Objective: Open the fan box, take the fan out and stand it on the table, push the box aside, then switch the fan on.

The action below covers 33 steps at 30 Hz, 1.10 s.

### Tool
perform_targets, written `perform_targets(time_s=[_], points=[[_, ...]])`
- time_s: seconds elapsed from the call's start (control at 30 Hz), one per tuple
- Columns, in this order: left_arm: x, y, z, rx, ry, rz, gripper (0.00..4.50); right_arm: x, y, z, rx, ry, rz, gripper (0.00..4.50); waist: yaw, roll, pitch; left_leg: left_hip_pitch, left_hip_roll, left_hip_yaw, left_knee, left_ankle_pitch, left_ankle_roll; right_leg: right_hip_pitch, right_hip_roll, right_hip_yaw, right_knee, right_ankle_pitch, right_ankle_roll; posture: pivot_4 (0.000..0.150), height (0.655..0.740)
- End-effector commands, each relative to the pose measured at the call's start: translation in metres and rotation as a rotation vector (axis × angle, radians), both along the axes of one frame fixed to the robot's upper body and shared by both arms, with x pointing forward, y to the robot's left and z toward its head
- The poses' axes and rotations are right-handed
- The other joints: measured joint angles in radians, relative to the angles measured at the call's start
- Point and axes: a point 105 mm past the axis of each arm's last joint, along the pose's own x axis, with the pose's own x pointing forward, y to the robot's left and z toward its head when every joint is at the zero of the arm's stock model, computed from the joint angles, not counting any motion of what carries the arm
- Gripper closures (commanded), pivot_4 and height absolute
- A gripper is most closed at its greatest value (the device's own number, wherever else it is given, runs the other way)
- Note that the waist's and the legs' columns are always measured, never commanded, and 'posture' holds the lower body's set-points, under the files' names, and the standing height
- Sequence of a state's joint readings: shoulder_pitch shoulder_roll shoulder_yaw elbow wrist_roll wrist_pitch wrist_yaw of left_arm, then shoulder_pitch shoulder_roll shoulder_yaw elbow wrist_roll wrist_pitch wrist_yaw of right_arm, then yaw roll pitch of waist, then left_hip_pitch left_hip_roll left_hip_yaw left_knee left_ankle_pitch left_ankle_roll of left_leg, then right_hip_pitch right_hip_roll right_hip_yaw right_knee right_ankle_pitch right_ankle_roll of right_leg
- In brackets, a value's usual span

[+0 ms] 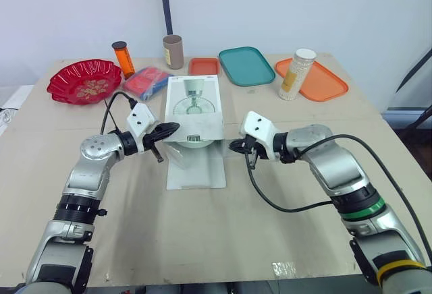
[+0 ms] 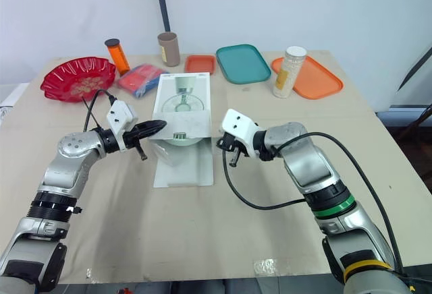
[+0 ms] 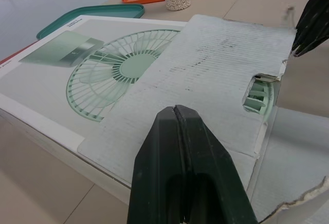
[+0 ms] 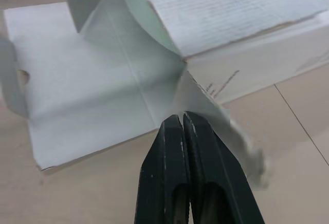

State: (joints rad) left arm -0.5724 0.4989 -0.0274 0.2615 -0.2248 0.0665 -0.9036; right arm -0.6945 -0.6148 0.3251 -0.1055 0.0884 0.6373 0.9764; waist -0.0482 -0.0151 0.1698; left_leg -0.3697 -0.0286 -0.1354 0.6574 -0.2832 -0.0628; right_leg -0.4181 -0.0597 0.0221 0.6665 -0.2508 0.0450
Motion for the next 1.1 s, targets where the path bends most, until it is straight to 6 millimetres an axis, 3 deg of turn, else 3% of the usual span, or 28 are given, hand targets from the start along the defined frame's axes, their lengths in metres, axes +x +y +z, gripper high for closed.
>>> perform_targets(time_s=[0.03,0.23,0.43,0.57,0.83,0.97,1.1], points=[[-0.001,0.007,-0.002,0.017,0.006,0.016,4.50,-0.016,0.012,0.021,0.040,-0.046,0.119,4.43,0.000,0.000,0.000,0.000,0.000,0.000,0.000,0.000,0.000,0.000,0.000,0.000,0.000,0.000,0.000,0.150,0.7400],[-0.002,0.007,-0.002,0.018,0.006,0.017,4.50,-0.013,0.023,0.048,0.209,-0.044,0.129,4.43,0.000,0.000,0.000,0.000,0.001,0.000,0.000,0.000,0.000,0.000,0.000,0.000,0.000,0.000,0.000,0.150,0.7400],[-0.001,0.008,0.000,0.018,0.002,0.020,4.50,0.020,0.030,0.070,0.365,-0.053,-0.021,4.43,0.000,0.000,0.000,0.000,0.001,0.000,0.000,0.001,-0.001,0.000,0.000,0.000,0.000,0.001,-0.001,0.150,0.7400],[-0.003,0.006,0.002,0.027,-0.007,0.006,4.50,0.040,0.036,0.052,0.321,-0.090,-0.087,4.43,0.000,0.000,0.000,0.000,0.001,0.001,0.000,0.001,-0.001,0.000,0.000,0.000,0.000,0.001,-0.001,0.150,0.7400],[-0.005,0.003,0.018,0.020,-0.055,-0.005,4.50,0.047,0.038,0.033,0.272,-0.095,-0.099,4.43,-0.001,0.000,0.000,0.000,0.001,0.002,0.000,0.001,-0.001,-0.001,0.000,0.001,0.001,0.001,-0.001,0.150,0.7400],[-0.018,-0.010,0.029,0.062,-0.092,-0.088,4.50,0.044,0.038,0.032,0.273,-0.091,-0.093,4.43,-0.001,0.000,0.000,0.000,0.001,0.002,0.000,0.001,-0.001,-0.001,0.000,0.001,0.001,0.001,-0.001,0.150,0.7400],[-0.035,-0.021,0.020,0.175,-0.097,-0.184,4.50,0.044,0.038,0.031,0.276,-0.092,-0.096,4.43,-0.001,0.000,0.000,0.000,0.001,0.002,-0.001,0.001,-0.001,-0.001,0.000,0.001,0.000,0.001,-0.001,0.150,0.7400]])
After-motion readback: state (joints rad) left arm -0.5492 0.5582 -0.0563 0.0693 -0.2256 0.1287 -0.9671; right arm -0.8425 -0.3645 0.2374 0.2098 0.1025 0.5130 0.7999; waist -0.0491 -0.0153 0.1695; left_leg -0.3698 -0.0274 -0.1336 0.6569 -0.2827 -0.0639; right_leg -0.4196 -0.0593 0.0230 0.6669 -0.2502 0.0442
